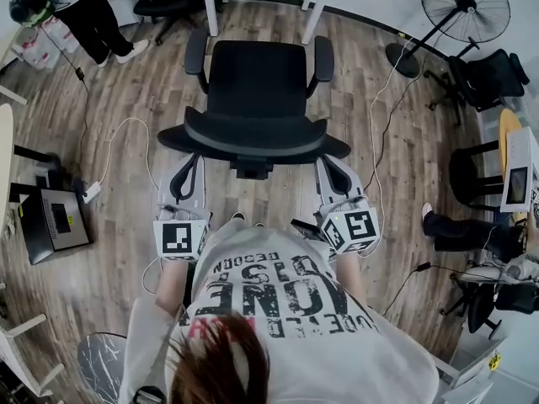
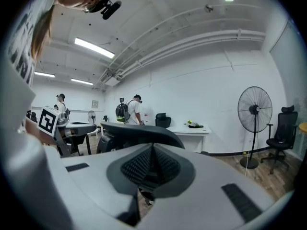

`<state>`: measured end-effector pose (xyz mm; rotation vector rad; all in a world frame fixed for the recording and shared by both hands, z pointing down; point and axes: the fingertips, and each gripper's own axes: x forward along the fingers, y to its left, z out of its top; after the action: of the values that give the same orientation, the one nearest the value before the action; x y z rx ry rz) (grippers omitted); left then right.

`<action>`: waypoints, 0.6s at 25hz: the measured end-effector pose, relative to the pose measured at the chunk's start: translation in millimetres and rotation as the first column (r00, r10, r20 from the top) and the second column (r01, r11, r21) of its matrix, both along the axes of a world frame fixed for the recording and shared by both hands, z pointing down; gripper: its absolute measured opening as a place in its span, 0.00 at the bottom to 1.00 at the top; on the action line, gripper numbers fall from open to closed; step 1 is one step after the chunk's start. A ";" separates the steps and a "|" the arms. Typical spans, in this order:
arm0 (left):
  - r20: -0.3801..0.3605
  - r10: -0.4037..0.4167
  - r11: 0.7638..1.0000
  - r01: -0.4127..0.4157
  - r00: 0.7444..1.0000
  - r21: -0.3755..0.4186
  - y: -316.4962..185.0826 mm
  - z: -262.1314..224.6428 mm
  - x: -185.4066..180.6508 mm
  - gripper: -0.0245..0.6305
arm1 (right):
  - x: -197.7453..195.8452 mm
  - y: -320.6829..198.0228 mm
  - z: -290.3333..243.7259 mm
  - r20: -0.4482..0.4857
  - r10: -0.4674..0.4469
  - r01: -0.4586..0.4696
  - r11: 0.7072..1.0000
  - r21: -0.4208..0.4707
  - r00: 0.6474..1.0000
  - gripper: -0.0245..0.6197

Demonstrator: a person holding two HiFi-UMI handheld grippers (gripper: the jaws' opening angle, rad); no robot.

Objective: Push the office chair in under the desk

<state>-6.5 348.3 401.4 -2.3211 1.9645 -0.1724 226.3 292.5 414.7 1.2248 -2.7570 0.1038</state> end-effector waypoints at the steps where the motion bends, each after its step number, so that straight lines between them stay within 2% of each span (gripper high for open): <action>1: -0.004 0.010 1.000 -0.010 1.000 -0.004 -1.1 -0.2 -0.8 0.06 | -2.3 -1.2 -2.1 0.004 0.006 -0.006 1.000 0.000 1.000 0.06; 10: -0.032 0.061 0.997 -0.063 0.998 -0.044 -12.9 6.7 -25.3 0.06 | -10.2 -5.2 -1.0 0.003 0.122 -0.122 0.992 -0.015 0.992 0.06; 15: -0.030 0.088 0.994 -0.089 0.996 -0.065 -11.6 16.5 -30.8 0.06 | -9.8 5.8 9.7 -0.021 0.146 -0.146 0.989 -0.024 0.989 0.06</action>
<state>-37.3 336.8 417.9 -2.4592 1.8912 -0.2029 216.5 298.2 424.3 1.4124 -2.6384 0.1397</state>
